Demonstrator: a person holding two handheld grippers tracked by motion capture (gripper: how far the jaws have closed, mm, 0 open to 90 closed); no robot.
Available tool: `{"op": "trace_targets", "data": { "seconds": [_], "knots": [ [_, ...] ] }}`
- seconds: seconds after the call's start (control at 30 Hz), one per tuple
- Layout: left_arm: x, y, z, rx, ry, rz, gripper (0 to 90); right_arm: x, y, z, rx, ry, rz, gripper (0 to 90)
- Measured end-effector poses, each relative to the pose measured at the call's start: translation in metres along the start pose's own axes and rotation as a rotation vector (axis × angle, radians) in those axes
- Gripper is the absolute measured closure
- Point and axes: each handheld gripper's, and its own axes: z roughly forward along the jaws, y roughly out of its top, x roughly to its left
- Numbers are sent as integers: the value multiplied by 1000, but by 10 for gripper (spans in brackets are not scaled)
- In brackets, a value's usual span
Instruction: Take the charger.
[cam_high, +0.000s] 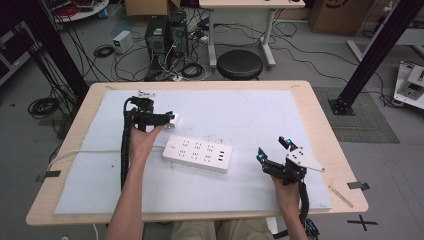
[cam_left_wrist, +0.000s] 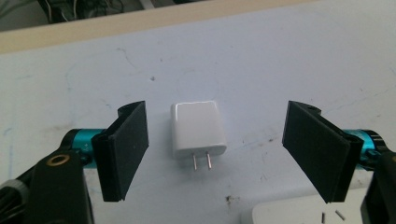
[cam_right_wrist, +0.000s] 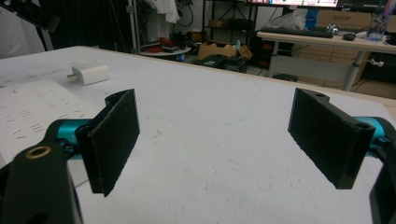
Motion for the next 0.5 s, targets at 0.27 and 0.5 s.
{"op": "trace_targets", "data": {
  "seconds": [0.27, 0.5],
  "knots": [
    [-1, 5, 35, 105, 20, -1, 237, 1, 0, 1, 1, -3, -7, 168],
    [1, -2, 58, 186, 34, -14, 261, 2, 0, 1, 5, -8, -13, 169]
  ]
}}
